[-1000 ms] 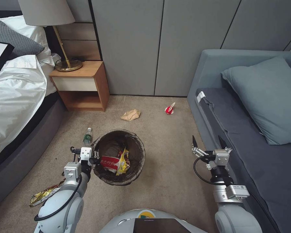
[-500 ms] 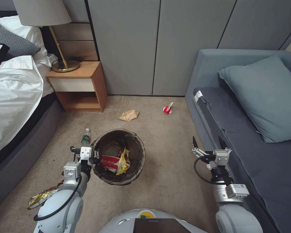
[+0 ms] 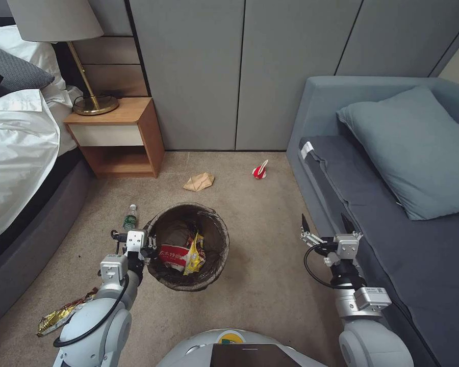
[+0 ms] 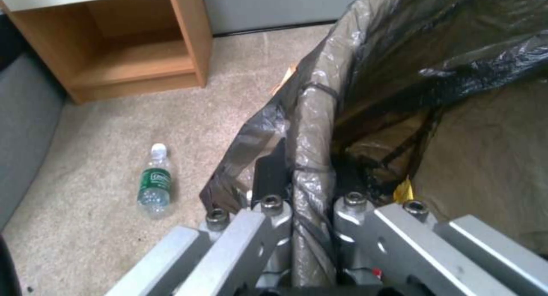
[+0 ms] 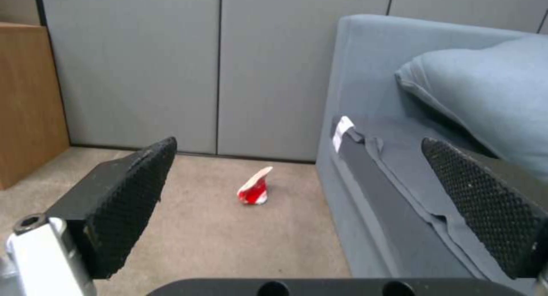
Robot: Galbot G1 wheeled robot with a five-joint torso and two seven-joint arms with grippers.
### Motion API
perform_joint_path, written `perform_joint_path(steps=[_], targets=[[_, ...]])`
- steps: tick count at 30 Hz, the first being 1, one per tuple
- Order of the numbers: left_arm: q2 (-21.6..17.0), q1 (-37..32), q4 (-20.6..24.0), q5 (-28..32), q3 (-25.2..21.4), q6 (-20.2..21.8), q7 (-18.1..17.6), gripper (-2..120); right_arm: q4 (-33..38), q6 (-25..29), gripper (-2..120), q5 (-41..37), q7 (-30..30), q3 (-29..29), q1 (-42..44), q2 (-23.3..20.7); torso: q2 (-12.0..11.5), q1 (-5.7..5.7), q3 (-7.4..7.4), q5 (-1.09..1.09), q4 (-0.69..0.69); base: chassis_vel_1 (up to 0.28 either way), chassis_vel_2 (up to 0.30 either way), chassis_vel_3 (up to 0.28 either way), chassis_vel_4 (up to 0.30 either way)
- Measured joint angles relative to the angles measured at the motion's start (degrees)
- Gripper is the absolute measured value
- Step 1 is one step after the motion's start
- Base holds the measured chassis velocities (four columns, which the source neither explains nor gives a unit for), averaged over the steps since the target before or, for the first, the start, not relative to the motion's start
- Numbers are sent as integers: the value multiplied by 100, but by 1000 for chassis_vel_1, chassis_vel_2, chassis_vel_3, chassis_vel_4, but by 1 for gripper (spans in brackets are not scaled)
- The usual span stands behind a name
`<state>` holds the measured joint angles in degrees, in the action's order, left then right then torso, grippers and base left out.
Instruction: Pick up the trash bin, then pick up the garbage from the floor and place it into the trash bin.
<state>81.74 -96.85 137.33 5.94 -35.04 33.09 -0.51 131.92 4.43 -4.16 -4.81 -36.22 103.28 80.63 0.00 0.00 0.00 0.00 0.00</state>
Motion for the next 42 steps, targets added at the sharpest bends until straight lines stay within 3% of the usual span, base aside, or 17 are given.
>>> perform_joint_path(steps=[42], targets=[[31, -11, 51, 104, -58, -21, -39, 2, 45, -118, 100, -54, 8, 78, 18, -5, 0, 0, 0, 0, 0, -8, 8, 8, -9]])
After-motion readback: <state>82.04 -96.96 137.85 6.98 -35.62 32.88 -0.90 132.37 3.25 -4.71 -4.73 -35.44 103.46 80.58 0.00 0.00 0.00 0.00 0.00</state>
